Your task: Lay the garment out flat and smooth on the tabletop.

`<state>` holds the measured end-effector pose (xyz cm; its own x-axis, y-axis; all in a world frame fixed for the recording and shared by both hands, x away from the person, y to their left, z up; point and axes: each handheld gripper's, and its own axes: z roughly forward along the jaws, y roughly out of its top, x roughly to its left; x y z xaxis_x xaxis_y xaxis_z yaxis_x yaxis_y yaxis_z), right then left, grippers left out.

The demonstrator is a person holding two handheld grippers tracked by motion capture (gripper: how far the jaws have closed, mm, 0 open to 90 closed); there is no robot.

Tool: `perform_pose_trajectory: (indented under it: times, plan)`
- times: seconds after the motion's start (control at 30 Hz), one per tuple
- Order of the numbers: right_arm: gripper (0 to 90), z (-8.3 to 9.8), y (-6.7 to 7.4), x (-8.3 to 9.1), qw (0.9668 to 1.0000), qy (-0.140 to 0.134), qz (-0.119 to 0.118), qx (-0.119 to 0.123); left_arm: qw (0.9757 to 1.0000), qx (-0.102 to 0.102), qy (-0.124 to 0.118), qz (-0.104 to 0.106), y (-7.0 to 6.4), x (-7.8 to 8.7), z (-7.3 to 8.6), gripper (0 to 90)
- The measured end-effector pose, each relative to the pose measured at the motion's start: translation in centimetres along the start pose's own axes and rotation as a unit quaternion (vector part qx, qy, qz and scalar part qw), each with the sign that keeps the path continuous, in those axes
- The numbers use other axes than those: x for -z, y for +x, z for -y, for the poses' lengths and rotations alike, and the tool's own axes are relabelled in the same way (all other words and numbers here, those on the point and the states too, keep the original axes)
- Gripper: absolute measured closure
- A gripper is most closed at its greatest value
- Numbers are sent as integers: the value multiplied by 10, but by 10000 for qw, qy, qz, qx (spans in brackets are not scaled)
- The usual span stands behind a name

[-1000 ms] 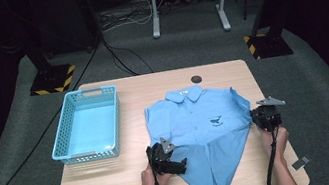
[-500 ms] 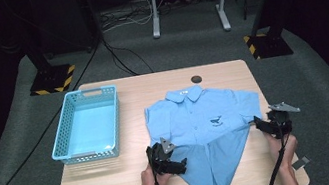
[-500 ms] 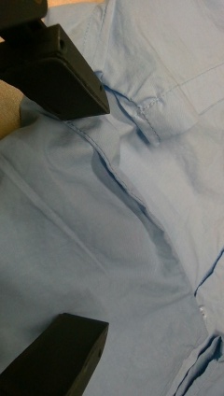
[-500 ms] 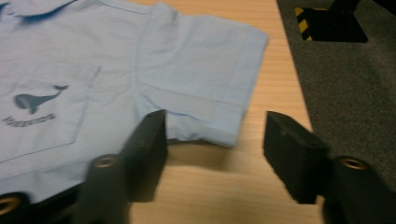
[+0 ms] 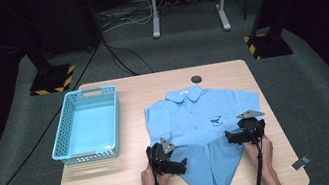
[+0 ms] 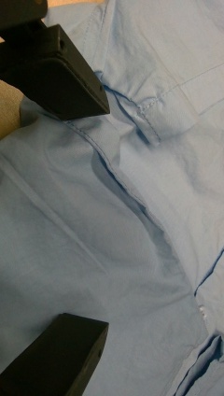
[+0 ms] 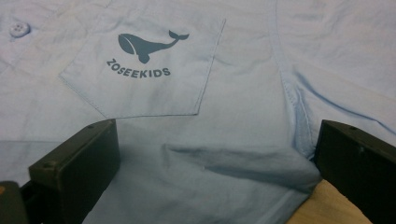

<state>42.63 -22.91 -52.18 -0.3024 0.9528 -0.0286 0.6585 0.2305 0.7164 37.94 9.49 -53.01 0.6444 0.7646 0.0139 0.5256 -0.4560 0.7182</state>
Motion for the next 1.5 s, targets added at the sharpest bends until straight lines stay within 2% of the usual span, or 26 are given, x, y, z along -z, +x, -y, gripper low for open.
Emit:
perform_pose_trajectory:
  times: [0.1, 0.17, 0.73, 1.03, 1.5]
  plan:
    - [0, 2, -3, -1, 9999, 97, 17, -33, 10000, -2, 1, 1, 0, 0, 0, 3]
    - [0, 6, -7, -2, 9999, 46, -80, -125, 10000, 0, 2, -2, 0, 0, 0, 3]
    - [1, 7, -9, -2, 9998, -25, -29, -170, 10000, 33, 5, -20, 0, -2, -2, 3]
    - [1, 6, -14, -3, 9996, -15, 23, -285, 10000, 33, -1, -27, 1, -11, -11, 3]
    - [2, 4, -26, -7, 9994, -33, 77, -330, 10000, 28, -4, -23, 0, -26, -26, 3]
